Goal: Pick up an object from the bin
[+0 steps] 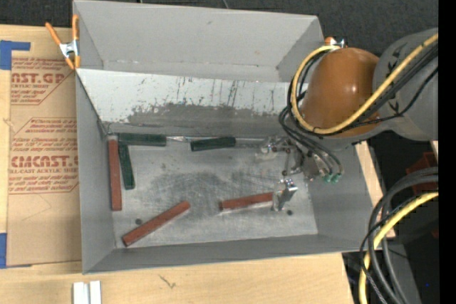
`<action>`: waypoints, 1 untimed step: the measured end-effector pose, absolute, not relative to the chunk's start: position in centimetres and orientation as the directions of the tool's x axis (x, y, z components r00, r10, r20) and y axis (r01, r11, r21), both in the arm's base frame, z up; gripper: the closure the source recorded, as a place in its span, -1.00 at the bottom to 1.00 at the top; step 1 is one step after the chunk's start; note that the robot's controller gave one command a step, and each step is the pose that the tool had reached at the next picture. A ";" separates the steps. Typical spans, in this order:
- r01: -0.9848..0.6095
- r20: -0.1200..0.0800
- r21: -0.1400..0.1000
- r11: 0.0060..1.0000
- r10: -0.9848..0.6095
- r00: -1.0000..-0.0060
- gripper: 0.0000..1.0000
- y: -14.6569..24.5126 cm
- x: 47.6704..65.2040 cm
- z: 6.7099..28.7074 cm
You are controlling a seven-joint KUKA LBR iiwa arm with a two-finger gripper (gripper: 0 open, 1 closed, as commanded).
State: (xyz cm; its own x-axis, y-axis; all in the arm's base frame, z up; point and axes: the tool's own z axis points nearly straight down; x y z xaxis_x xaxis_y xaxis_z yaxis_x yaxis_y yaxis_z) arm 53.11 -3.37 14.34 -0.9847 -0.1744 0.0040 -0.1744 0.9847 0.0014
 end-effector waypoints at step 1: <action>-0.146 -0.002 0.001 0.989 -0.146 -0.989 -1.00 -3.7 52.1 11.8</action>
Offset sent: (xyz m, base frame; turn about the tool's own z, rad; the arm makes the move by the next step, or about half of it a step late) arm -0.0226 0.0119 -0.0734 0.0924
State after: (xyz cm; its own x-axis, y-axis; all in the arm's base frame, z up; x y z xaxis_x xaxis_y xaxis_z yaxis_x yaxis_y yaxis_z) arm 52.13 -3.72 11.81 -0.9892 -0.1464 -0.0021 -0.1464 0.9892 0.0010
